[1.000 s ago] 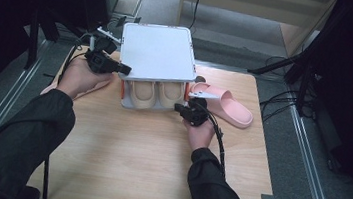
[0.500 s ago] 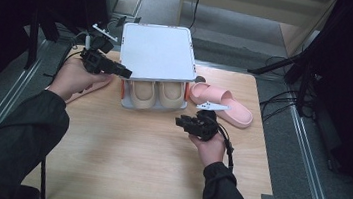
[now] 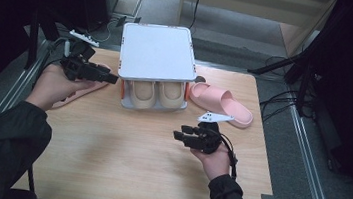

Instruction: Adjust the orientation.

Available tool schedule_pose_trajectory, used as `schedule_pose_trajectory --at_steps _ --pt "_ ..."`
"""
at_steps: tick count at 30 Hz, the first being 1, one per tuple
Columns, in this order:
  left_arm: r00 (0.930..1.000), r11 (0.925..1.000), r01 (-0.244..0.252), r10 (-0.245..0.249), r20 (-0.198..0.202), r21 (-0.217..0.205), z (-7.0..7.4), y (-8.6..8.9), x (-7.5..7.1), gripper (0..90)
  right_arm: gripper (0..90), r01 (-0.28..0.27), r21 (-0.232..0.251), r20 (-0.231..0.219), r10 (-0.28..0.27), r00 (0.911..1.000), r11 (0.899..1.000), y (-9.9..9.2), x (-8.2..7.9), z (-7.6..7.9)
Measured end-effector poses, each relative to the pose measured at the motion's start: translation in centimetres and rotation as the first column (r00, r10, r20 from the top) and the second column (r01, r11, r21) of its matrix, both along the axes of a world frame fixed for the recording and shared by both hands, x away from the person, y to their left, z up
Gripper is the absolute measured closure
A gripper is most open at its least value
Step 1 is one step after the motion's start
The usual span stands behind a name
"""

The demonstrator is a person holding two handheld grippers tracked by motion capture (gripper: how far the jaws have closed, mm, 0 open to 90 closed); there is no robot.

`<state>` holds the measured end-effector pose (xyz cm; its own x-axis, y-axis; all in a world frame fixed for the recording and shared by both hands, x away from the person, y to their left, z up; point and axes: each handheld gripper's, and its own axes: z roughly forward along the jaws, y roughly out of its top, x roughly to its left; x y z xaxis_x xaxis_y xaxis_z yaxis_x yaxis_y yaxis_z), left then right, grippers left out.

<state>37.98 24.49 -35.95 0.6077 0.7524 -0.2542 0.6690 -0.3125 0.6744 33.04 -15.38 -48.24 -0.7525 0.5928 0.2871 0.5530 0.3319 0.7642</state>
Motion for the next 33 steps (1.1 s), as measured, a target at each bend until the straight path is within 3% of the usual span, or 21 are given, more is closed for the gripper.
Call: schedule_pose_trajectory --at_steps 3,5,11,17,24,26,33 --pt "1.0 0.9999 -0.007 0.007 -0.004 0.015 -0.6 0.7 -0.6 46.6 54.7 0.001 0.011 0.02 -0.002 0.9998 1.0 -0.1 -0.5 0.2" --pt "0.9998 0.9997 -0.018 0.018 0.0 0.018 -1.1 1.2 -0.9 46.6 54.8 -0.01 0.026 0.008 0.01 0.9999 1.0 -0.1 -0.8 0.3" --pt "0.9979 0.9975 -0.064 0.064 0.004 0.031 -2.6 3.3 -1.6 47.2 54.7 -0.039 0.011 0.019 0.039 0.9991 0.999 -0.4 -1.4 0.4" --pt "0.9936 0.9932 -0.112 0.111 0.019 0.033 -4.3 5.4 -1.8 49.5 55.2 -0.051 0.027 0.029 0.051 0.9983 0.998 -0.2 -1.3 0.3" --pt "0.9846 0.9844 -0.174 0.175 -0.002 0.021 -6.9 7.8 -0.8 50.9 55.7 -0.047 0.01 0.032 0.046 0.9984 0.999 -0.1 -1.3 0.3" --pt "0.9817 0.9814 -0.189 0.19 -0.015 0.032 -7.5 8.2 -0.2 51.0 56.0 -0.044 0.014 0.049 0.043 0.9979 0.999 -0.2 -1.3 0.4" --pt "0.971 0.9718 -0.231 0.233 -0.052 0.047 -9.4 9.7 1.5 51.5 56.0 -0.032 0.005 0.044 0.032 0.9985 0.999 -0.4 -1.2 0.3"
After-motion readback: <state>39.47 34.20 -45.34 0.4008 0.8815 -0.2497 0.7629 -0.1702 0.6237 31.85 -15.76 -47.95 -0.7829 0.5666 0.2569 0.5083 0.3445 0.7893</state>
